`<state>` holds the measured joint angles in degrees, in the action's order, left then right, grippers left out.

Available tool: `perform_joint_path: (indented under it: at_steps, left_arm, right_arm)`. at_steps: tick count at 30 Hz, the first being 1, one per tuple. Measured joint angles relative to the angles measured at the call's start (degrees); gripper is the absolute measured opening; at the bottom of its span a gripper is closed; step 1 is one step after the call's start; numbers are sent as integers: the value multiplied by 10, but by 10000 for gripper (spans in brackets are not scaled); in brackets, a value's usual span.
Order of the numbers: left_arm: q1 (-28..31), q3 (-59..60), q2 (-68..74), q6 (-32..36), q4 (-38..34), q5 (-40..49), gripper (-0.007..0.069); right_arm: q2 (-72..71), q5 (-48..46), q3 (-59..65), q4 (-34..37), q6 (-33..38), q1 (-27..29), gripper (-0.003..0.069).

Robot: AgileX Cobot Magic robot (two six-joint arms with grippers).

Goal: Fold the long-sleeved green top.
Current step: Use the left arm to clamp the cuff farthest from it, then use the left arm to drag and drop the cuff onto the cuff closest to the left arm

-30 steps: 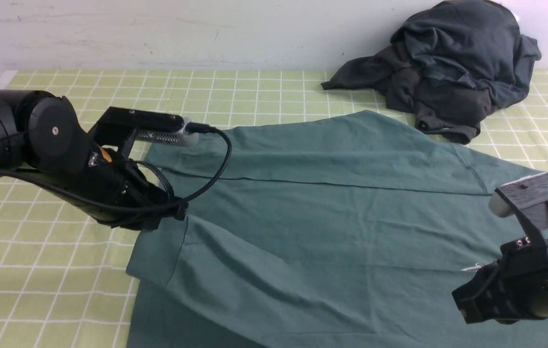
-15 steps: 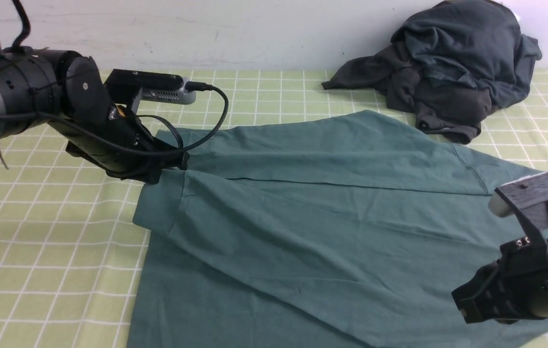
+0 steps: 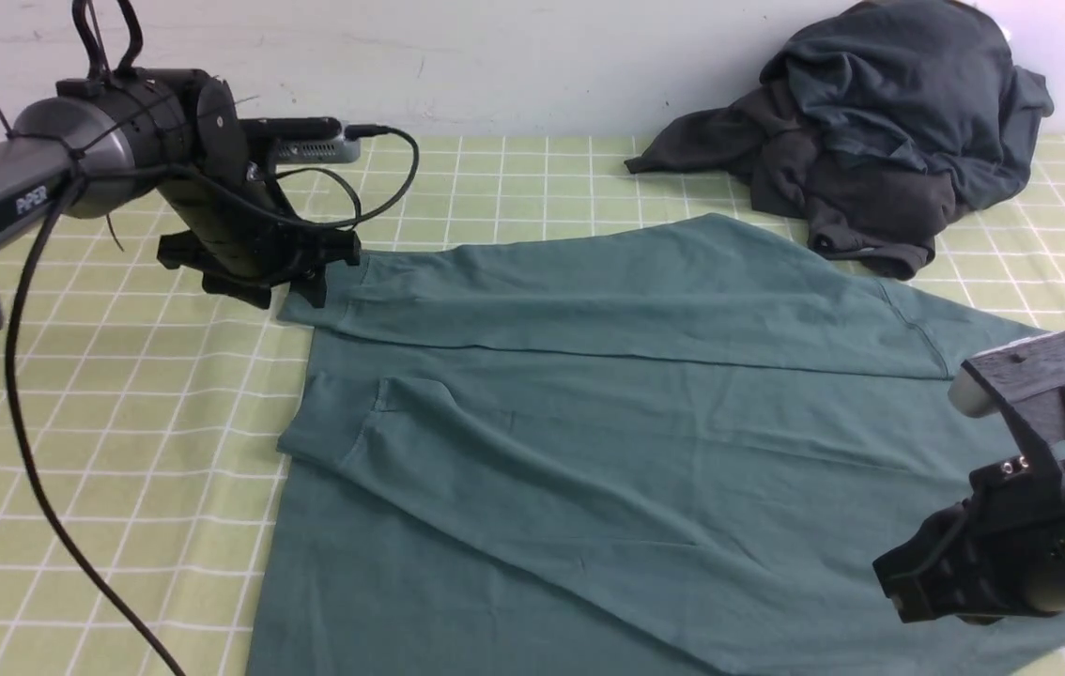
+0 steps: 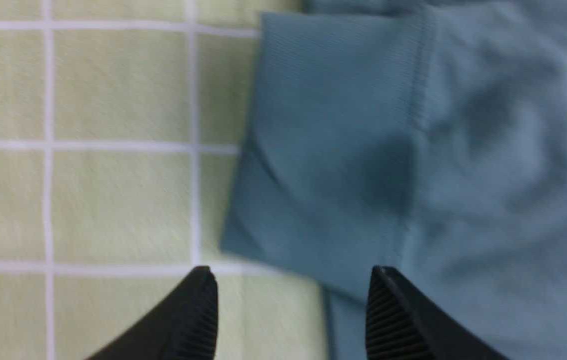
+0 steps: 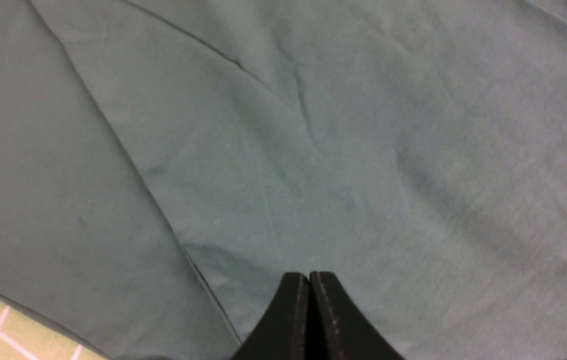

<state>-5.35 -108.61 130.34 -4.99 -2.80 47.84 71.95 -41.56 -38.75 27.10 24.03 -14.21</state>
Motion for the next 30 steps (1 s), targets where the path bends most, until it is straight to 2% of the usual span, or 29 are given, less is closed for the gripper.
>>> perform_joint_path:
  at_steps: [3, 5, 8, 9, 10, 11, 13, 18, 24, 27, 30]
  left_arm:
    - [0, -30, 32, -3, 9, 5, 377]
    - [0, -52, 53, -6, 9, 6, 341]
    - [-1, -64, 60, -7, 6, 10, 204]
    - [-1, -64, 60, -7, 6, 11, 204]
    - [-2, -64, 58, -7, 9, 19, 110]
    - [-3, -64, 55, -7, 11, 28, 58]
    - [-3, -64, 47, -6, 11, 50, 27]
    - [-6, -63, -10, 15, 11, 104, 20]
    - [-19, -60, -110, 55, 4, 211, 20]
    - [-30, -11, -157, 71, 4, 216, 20]
    - [-47, 121, -229, 70, 0, 216, 20]
  right_arm:
    - [0, 0, 0, 0, 0, 0, -10]
    - [0, 1, 0, 1, 0, 0, -10]
    - [0, 1, 0, 1, 1, 0, -10]
    - [0, 1, 0, 1, 2, 0, -10]
    - [0, 1, 0, 1, 2, 0, -10]
    - [0, 2, 0, 1, 2, 0, -10]
    - [0, 2, 0, 1, 2, 0, -10]
    - [0, 2, 0, 1, 2, 0, -10]
    - [1, 2, 0, 1, 2, 0, -10]
    - [1, 0, 0, -3, 2, -1, -10]
    - [1, -1, 0, -17, 2, -1, -10]
